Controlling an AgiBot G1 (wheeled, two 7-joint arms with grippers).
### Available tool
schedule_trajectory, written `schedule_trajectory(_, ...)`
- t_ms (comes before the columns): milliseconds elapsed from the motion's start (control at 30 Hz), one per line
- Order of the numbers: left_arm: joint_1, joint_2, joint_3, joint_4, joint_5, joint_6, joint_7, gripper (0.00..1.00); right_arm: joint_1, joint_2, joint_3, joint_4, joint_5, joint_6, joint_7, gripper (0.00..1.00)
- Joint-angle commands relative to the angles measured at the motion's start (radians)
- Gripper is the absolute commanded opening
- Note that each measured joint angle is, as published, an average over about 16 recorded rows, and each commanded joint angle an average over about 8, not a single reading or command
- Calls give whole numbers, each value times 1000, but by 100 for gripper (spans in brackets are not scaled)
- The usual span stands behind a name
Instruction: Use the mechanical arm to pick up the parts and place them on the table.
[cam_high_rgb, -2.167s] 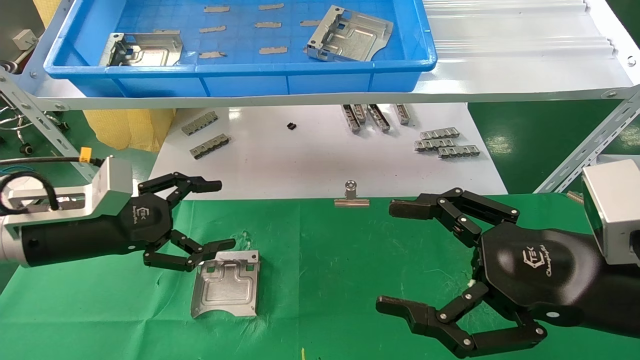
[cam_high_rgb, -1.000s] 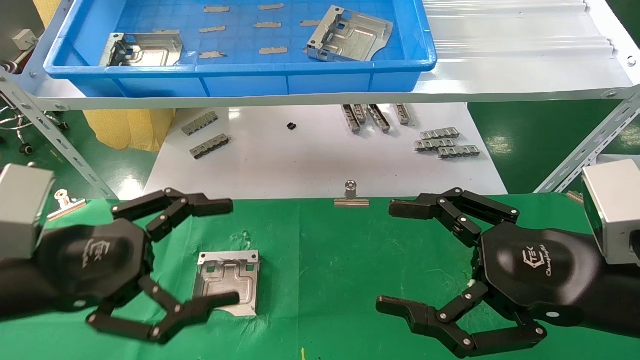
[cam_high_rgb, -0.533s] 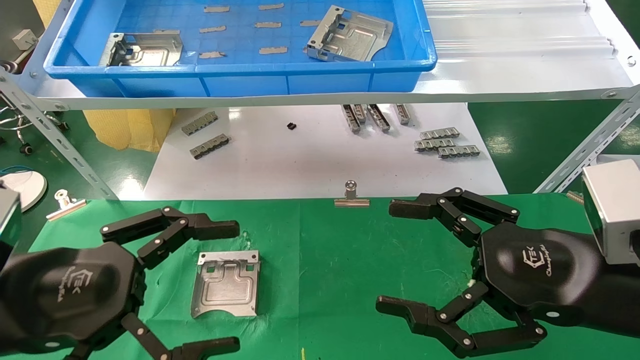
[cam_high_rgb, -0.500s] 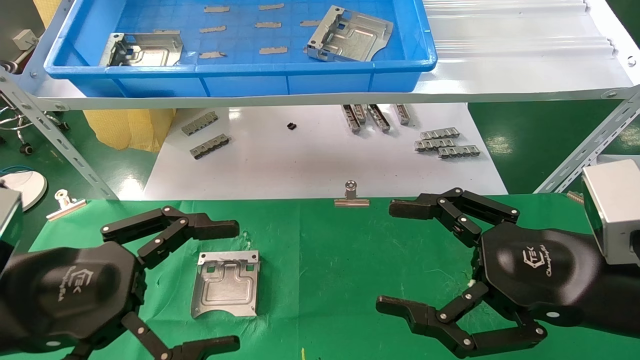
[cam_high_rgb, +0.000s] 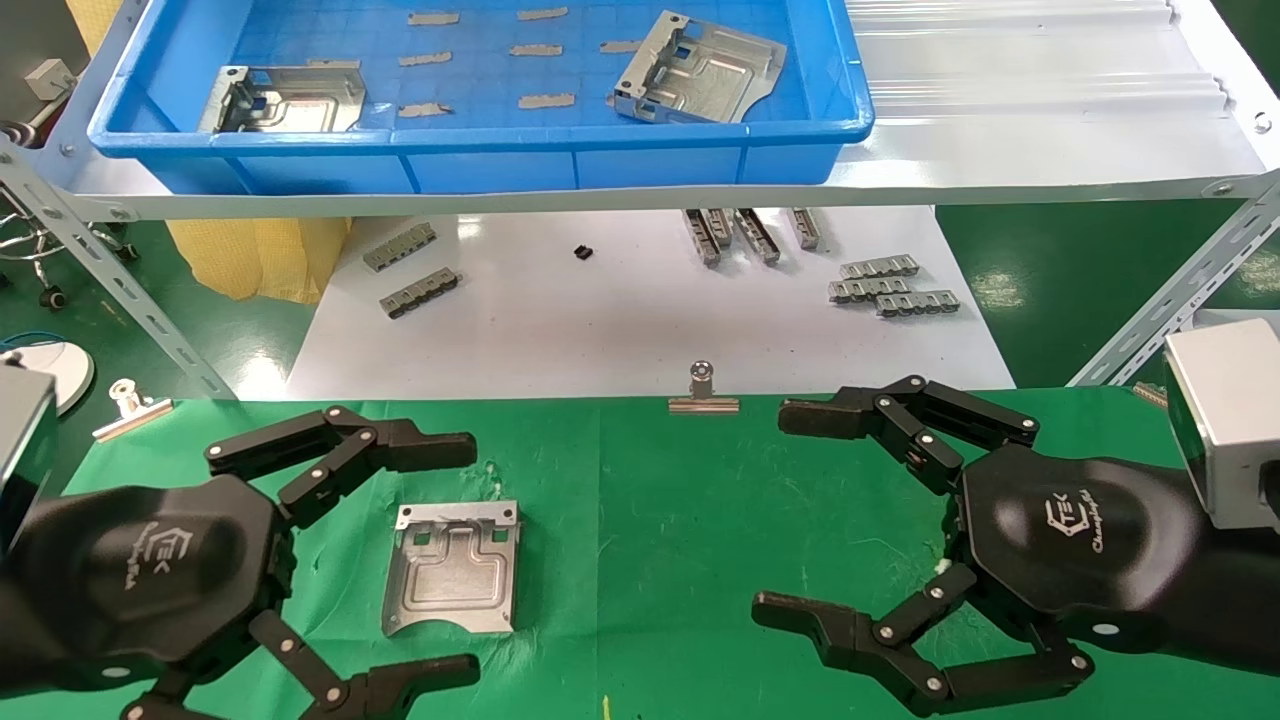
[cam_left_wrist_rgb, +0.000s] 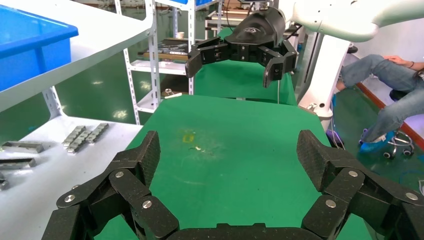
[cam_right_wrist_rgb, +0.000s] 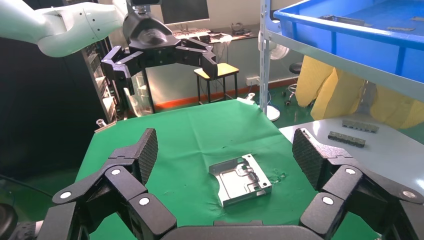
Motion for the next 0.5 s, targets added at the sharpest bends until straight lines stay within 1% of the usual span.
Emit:
schedule_trajectory(33,-1,1,1,2,1,0,1,100,0,0,0,0,0,0,0,100)
schedule_trajectory(500,-4,2,3,8,3,1,3,100,0,0,0,0,0,0,0,100)
